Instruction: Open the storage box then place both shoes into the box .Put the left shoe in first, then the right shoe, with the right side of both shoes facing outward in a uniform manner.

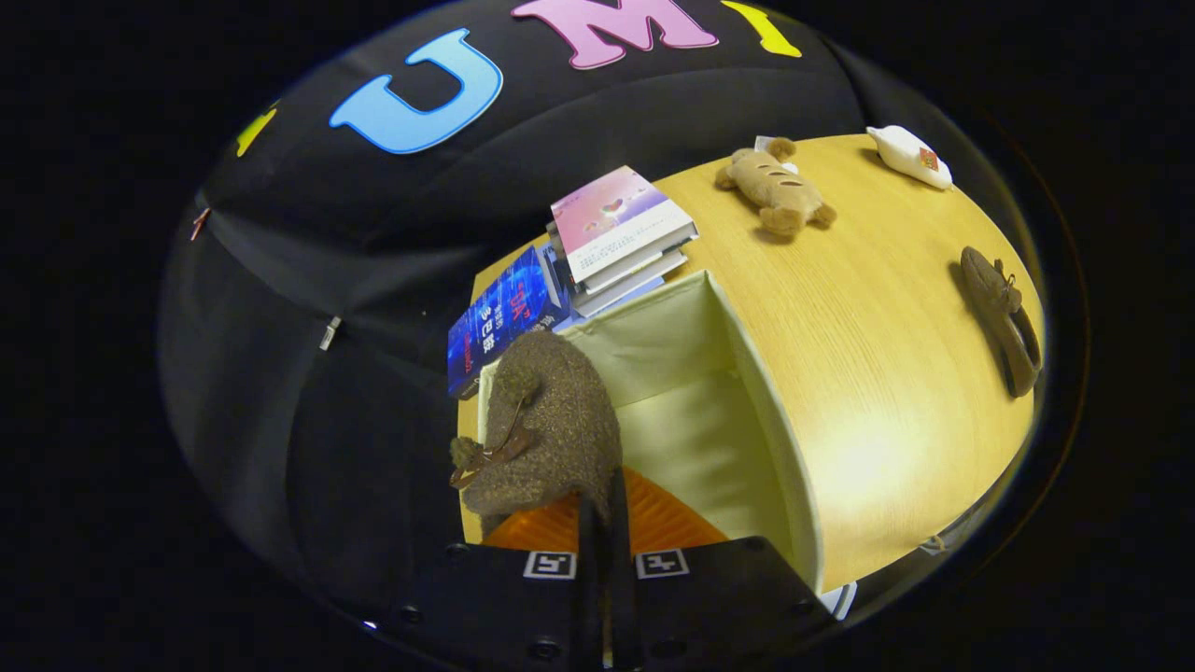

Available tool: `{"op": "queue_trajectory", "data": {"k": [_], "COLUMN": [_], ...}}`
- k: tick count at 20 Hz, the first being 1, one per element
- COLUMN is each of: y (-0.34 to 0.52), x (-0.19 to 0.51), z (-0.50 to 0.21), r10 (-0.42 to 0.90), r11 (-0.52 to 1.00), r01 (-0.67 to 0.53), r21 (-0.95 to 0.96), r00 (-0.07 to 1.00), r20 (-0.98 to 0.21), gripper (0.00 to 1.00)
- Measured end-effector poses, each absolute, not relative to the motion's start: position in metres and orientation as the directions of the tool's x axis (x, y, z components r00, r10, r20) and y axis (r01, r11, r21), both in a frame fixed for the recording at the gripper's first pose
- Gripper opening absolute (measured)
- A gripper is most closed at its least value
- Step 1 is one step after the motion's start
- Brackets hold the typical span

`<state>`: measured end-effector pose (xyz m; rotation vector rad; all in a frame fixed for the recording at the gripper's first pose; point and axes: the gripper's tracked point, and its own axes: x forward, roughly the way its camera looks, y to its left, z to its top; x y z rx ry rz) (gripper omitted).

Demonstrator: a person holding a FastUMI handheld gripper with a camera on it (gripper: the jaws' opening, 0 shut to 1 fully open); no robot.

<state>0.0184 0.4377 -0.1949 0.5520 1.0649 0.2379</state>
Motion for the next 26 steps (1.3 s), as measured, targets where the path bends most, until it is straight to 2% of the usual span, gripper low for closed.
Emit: {"op": "queue_trajectory", "data": {"k": [2,3,11,17,21,26], "y": [0.449,0.451,0.412,0.325,0.248,0.135], "x": [0.0,-0.003,-0.026,-0.036,-0.034,-0.022], "z": [-0.216,-0.217,-0.161,-0.119,-0.107,-0.119], "r10": [0.475,0.48,0.506,0.519,0.497,0.424], "r11": [0.852,0.857,0.862,0.853,0.864,0.903], "r01": [0.034,0.0,-0.27,-0.394,-0.416,-0.366], "r21": [0.523,0.516,0.429,0.341,0.283,0.226], "r00": [0.37,0.367,0.487,0.574,0.619,0.667], "r20": [-0.798,-0.797,-0.711,-0.633,-0.609,-0.612], "gripper": [0.7,1.0,0.99,0.99,0.99,0.99]}}
